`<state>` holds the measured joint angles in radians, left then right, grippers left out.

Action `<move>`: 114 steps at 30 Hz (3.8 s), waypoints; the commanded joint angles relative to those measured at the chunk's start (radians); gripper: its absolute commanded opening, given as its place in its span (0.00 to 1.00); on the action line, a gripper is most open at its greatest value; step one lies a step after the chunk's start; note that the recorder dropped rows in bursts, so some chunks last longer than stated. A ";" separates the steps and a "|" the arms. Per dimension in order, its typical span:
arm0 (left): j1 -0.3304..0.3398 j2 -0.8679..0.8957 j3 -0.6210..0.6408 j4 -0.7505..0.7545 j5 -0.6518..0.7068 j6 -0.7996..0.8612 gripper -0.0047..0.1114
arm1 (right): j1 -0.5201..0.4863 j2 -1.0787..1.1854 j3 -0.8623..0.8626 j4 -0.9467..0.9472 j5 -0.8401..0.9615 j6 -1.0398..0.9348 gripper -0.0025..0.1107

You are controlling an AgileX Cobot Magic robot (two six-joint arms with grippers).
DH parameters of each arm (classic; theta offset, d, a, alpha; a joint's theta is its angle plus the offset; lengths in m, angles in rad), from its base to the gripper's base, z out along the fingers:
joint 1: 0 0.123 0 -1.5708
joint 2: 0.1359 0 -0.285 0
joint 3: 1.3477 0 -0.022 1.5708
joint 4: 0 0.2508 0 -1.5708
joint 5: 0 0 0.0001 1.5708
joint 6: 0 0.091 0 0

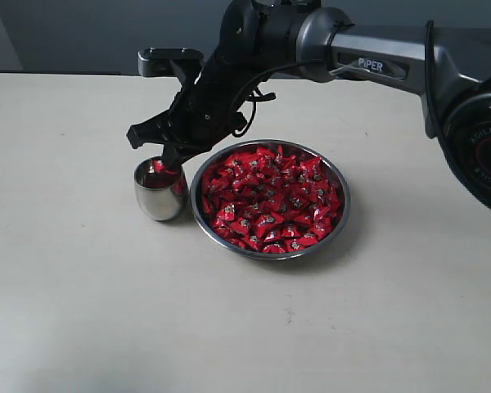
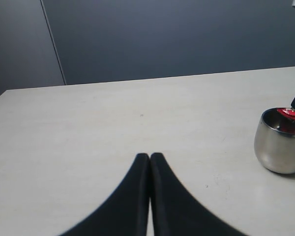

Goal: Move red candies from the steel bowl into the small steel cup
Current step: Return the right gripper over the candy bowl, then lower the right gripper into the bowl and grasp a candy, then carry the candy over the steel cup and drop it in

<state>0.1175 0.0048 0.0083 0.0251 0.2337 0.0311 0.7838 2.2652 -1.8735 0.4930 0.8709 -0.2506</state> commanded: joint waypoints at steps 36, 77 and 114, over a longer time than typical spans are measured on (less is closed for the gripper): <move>0.002 -0.005 -0.008 0.002 -0.002 -0.002 0.04 | -0.208 -0.514 0.664 -0.216 -0.022 0.141 0.24; 0.002 -0.005 -0.008 0.002 -0.002 -0.002 0.04 | -0.213 -0.254 0.690 0.164 -0.188 -0.326 0.23; 0.002 -0.005 -0.008 0.002 -0.002 -0.002 0.04 | -0.143 -0.470 0.611 0.294 -0.142 -0.338 0.01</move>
<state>0.1175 0.0048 0.0083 0.0251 0.2337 0.0311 0.6069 1.7490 -1.1885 0.7647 0.7364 -0.5740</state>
